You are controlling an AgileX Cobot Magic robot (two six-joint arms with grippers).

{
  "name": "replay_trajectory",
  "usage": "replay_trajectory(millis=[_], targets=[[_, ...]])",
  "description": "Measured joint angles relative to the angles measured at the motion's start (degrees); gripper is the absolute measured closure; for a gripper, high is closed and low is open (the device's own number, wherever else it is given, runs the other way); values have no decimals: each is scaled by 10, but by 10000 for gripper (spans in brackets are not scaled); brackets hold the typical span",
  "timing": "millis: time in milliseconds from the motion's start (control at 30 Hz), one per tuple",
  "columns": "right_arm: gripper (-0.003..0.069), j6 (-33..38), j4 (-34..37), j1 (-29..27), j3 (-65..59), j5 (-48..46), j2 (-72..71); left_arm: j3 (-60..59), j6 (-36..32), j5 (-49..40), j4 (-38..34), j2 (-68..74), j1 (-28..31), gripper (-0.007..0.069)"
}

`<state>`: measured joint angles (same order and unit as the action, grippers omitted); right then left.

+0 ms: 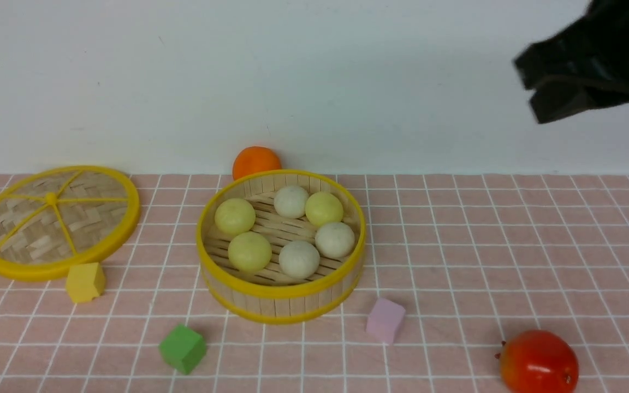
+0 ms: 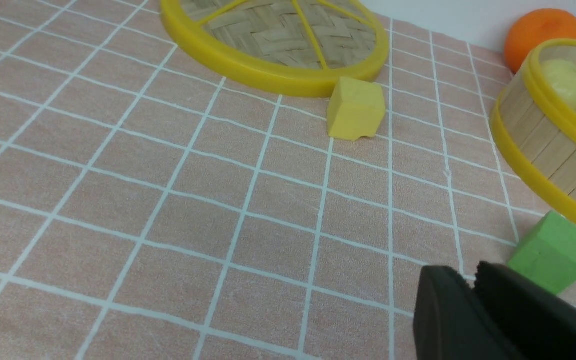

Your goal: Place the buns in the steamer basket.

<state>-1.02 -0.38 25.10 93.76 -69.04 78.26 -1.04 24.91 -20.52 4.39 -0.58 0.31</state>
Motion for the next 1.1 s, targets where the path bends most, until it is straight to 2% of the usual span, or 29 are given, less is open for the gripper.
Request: replay_trajectory(millis=[167, 200, 267, 300, 333, 467, 533, 700, 833, 1100], targets=[[658, -15, -28, -36, -165, 151, -178, 0, 0, 0, 0, 0, 0, 487], [658, -30, -31, -68, -243, 200, -257, 0, 0, 0, 0, 0, 0, 485], [657, -44, -33, -95, -306, 241, -320, 0, 0, 0, 0, 0, 0, 484], [655, -64, -38, -141, -413, 304, -434, 0, 0, 0, 0, 0, 0, 482], [655, -65, -38, -146, -423, 315, -445, 0, 0, 0, 0, 0, 0, 482], [651, -77, -45, -229, -633, 416, -681, 0, 0, 0, 0, 0, 0, 475], [650, -78, -46, -249, -693, 433, -735, 0, 0, 0, 0, 0, 0, 475], [648, -78, -46, -291, -844, 446, -789, 0, 0, 0, 0, 0, 0, 469], [646, -78, -37, -300, -929, 445, -790, 0, 0, 0, 0, 0, 0, 467], [641, -79, -6, -300, -947, 451, -790, 0, 0, -1, 0, 0, 0, 467]])
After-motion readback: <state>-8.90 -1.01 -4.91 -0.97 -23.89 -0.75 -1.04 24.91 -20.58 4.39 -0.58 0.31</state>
